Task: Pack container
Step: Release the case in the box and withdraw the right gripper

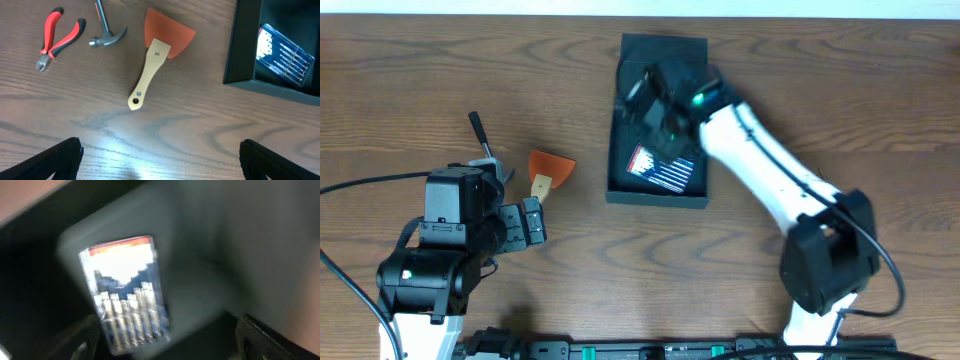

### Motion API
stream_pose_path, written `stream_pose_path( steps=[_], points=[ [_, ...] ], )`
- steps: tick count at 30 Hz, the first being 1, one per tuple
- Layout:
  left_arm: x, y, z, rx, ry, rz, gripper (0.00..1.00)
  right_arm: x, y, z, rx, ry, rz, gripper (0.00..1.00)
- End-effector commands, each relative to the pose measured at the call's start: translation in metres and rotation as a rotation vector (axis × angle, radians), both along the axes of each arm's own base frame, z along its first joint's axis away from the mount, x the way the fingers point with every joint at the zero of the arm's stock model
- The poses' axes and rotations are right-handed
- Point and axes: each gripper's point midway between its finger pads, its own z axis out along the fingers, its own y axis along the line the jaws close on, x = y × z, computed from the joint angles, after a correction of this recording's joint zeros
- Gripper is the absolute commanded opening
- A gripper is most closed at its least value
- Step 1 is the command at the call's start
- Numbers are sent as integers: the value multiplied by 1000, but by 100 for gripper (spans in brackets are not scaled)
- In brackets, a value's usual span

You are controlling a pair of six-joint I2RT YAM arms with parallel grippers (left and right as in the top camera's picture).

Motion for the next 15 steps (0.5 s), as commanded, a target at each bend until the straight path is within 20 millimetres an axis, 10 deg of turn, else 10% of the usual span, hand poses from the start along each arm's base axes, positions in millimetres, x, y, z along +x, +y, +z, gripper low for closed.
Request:
stream_pose_path(
  steps=[1,7,15],
  points=[
    [3,3,8,10,-25,7,98,32,-72,73,57,-157,-456,80],
    [3,3,8,10,-25,7,99,5,-186,133,131,-142,-788,99],
    [5,5,9,21,-32,14,98,-76,-265,146,172,15,-959,99]
  ],
)
